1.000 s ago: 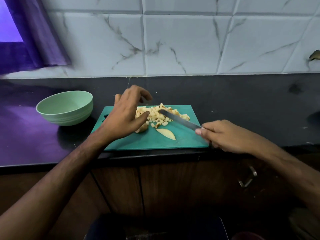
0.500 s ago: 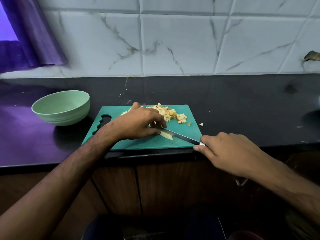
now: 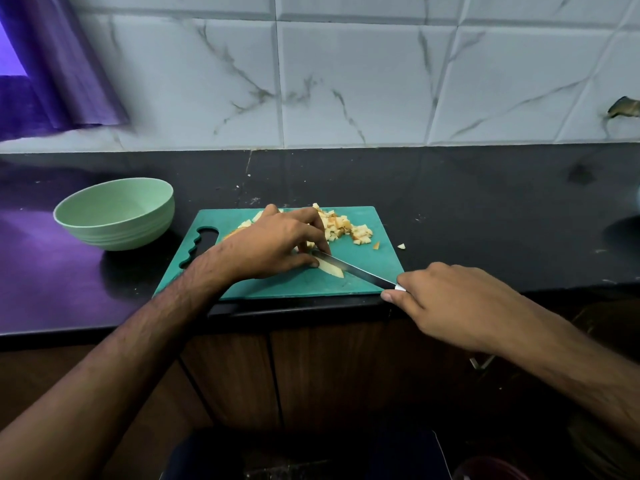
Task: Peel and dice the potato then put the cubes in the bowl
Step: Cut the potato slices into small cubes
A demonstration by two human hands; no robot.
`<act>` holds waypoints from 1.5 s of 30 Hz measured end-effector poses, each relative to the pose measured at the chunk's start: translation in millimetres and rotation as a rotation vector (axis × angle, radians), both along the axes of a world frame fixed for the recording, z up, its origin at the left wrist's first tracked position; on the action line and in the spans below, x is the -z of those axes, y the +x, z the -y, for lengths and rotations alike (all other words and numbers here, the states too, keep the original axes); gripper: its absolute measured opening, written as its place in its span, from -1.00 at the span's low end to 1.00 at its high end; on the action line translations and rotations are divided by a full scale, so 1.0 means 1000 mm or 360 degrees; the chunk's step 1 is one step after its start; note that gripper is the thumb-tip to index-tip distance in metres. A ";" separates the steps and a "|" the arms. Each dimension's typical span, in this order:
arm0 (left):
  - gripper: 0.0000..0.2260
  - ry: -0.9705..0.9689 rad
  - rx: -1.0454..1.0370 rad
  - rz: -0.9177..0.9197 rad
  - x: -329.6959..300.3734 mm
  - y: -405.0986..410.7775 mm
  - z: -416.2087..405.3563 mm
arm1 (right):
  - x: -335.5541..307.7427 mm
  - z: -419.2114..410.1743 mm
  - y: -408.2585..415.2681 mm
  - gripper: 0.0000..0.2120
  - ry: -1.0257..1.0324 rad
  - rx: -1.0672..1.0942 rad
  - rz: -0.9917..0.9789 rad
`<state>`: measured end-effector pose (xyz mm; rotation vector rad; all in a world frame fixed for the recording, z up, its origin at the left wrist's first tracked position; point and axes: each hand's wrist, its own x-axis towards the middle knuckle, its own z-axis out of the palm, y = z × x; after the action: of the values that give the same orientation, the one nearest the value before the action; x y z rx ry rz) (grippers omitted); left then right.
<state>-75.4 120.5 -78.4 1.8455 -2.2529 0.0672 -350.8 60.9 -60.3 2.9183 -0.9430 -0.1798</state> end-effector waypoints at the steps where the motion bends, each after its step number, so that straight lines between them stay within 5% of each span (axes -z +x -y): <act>1: -0.84 0.0000 0.0002 0.0008 -0.001 0.000 0.000 | -0.003 0.000 0.004 -0.58 0.0024 -0.0016 -0.0033; 22: -0.83 -0.0154 -0.0183 0.0263 0.000 -0.016 -0.010 | -0.012 -0.013 -0.036 -0.55 -0.0036 0.0077 -0.0134; 45: -0.90 -0.0292 -0.0580 -0.0239 0.014 -0.036 -0.011 | -0.002 -0.022 -0.014 -0.58 0.0279 0.0337 0.0249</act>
<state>-111.9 131.2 -92.6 2.0584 -1.7293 0.1828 -365.2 82.9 -57.9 3.0203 -1.3260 -0.0476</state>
